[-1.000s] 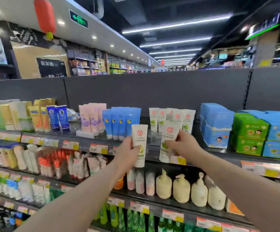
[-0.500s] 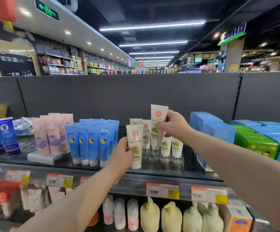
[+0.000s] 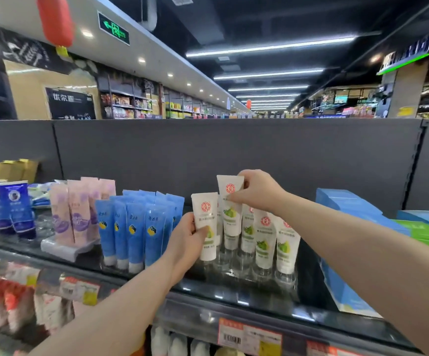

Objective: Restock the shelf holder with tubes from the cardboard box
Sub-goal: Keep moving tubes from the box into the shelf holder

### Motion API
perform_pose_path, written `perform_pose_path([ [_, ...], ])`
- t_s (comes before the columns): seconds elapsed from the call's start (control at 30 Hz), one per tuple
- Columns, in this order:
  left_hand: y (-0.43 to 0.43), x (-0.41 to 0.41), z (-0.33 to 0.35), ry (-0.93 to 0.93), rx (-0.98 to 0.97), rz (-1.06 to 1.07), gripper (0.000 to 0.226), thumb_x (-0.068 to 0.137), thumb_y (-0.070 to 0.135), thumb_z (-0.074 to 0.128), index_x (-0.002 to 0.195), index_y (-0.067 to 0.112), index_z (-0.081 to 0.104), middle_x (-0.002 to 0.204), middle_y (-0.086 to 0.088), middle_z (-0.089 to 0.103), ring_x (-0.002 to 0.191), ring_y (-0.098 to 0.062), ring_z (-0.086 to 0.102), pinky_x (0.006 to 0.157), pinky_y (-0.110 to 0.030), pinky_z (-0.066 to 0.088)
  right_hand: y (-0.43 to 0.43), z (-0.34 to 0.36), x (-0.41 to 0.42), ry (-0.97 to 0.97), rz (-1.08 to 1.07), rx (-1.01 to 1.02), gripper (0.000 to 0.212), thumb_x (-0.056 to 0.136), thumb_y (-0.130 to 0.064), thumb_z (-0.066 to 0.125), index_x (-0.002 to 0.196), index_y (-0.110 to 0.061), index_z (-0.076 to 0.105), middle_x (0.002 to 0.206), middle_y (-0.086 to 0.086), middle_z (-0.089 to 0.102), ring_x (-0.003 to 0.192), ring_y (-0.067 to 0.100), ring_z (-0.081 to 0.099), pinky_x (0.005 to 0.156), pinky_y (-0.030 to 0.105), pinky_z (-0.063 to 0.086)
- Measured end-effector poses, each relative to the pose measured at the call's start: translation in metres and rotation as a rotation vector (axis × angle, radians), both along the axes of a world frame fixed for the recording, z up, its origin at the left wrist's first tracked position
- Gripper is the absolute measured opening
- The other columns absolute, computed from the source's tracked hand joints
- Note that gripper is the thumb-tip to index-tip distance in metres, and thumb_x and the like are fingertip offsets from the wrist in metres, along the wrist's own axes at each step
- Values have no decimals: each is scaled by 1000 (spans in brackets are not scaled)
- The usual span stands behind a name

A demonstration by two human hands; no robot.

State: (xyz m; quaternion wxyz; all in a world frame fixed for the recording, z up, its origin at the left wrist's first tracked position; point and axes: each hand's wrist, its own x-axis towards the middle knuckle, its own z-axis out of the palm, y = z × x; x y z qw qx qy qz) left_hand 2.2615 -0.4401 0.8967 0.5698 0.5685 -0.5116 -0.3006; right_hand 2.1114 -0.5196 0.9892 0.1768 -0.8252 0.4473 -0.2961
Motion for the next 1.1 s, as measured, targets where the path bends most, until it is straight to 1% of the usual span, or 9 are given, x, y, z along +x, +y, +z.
perform_pose_path([
  [0.1, -9, 3, 0, 4, -20, -1, 24, 93, 7, 50, 115, 17, 53, 111, 3, 65, 100, -11, 63, 80, -30, 54, -4, -3, 0, 123, -17, 5, 21, 74, -29, 71, 80, -13, 60, 73, -7, 57, 80, 21, 59, 80, 38, 47],
  [0.23, -19, 8, -1, -3, 14, -41, 22, 93, 8, 50, 108, 24, 51, 112, 4, 64, 96, -8, 62, 76, -28, 53, -7, -6, -2, 287, -75, -13, 24, 78, -33, 70, 96, -26, 56, 88, -13, 52, 86, 14, 49, 84, 35, 41],
  [0.3, -24, 10, 0, -20, 9, -68, 22, 94, 8, 50, 110, 23, 50, 113, 4, 63, 94, -6, 62, 71, -24, 52, -7, -7, -3, 345, -100, -6, 22, 78, -34, 69, 94, -26, 57, 90, -11, 54, 86, 14, 50, 85, 35, 41],
  [0.4, -30, 11, 2, -29, 7, -117, 26, 94, 9, 50, 117, 21, 47, 115, 4, 61, 95, -6, 61, 69, -22, 50, -8, -10, -3, 336, -138, 63, 20, 78, -36, 67, 93, -23, 65, 91, -6, 65, 78, 15, 58, 77, 31, 43],
  [0.5, -33, 10, 2, -10, 14, -165, 25, 94, 8, 50, 114, 23, 46, 115, 4, 61, 96, -7, 60, 72, -22, 51, -7, -11, -3, 369, -171, 50, 14, 79, -37, 65, 80, -23, 64, 80, -5, 63, 69, 14, 58, 64, 28, 45],
  [0.67, -33, 10, -1, -2, 25, -218, 24, 94, 8, 50, 110, 26, 46, 113, 5, 61, 100, -11, 61, 79, -29, 53, -2, -10, -7, 439, -231, -33, 26, 85, -34, 61, 108, -23, 66, 97, -8, 64, 87, 14, 61, 79, 31, 51],
  [0.93, -36, 15, -4, -3, 23, -213, 26, 94, 10, 50, 113, 28, 45, 112, 7, 59, 92, -4, 59, 66, -20, 49, -5, -14, -3, 402, -291, -35, 22, 86, -35, 62, 101, -21, 69, 96, -3, 69, 80, 17, 67, 73, 30, 51],
  [1.03, -34, 16, -4, -7, 36, -217, 25, 94, 11, 50, 109, 30, 44, 109, 9, 58, 89, -2, 57, 65, -18, 47, -4, -9, -3, 513, -293, -30, 20, 85, -38, 62, 94, -21, 69, 87, -4, 67, 76, 15, 62, 68, 29, 49],
  [1.1, -33, 15, -5, -11, 49, -221, 26, 94, 10, 50, 109, 30, 43, 110, 10, 57, 92, -5, 57, 65, -17, 47, -6, -7, -1, 622, -307, -53, 19, 84, -36, 63, 75, -20, 64, 72, -4, 59, 67, 15, 53, 63, 28, 44],
])
